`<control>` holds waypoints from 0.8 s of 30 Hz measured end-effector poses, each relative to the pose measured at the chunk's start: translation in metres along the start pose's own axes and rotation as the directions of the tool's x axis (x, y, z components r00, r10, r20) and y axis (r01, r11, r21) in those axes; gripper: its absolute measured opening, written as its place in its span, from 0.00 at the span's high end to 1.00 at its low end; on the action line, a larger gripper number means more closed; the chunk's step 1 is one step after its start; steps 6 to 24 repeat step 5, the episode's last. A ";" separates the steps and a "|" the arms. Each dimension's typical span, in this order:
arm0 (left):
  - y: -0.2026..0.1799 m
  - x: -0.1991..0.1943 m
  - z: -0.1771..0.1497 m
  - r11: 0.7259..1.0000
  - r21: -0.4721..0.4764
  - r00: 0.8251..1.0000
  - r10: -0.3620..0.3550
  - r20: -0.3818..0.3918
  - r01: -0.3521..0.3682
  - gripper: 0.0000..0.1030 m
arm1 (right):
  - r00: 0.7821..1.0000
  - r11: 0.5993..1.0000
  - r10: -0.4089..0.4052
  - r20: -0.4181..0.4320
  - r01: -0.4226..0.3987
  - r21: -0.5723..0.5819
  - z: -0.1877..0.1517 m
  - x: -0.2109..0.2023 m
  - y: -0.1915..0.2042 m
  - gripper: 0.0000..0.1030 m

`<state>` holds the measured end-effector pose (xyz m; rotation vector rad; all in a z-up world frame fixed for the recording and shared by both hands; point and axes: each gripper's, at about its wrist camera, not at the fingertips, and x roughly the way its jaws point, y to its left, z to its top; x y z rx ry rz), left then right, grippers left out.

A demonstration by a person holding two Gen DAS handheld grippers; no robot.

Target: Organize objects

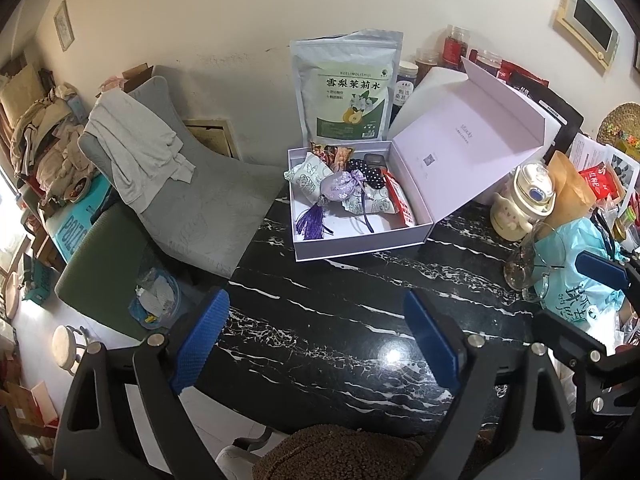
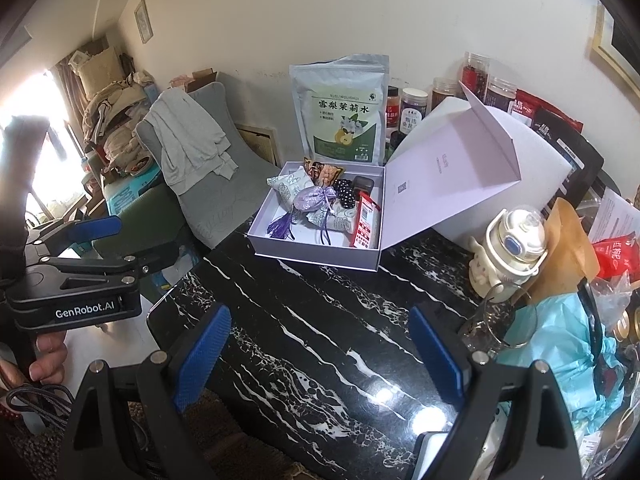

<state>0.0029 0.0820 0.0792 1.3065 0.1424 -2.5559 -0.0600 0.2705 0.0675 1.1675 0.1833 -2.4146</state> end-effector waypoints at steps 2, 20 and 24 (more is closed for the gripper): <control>-0.001 0.002 0.001 1.000 0.003 1.000 -0.002 -0.002 0.002 0.14 | 1.000 1.000 0.000 -0.004 0.000 0.006 0.000 0.002 -0.001 0.12; -0.001 0.005 0.002 1.000 0.009 1.000 0.000 -0.006 0.000 0.14 | 1.000 1.000 0.000 -0.010 0.000 0.013 -0.002 0.005 -0.003 0.12; -0.001 0.005 0.002 1.000 0.009 1.000 0.000 -0.006 0.000 0.14 | 1.000 1.000 0.000 -0.010 0.000 0.013 -0.002 0.005 -0.003 0.12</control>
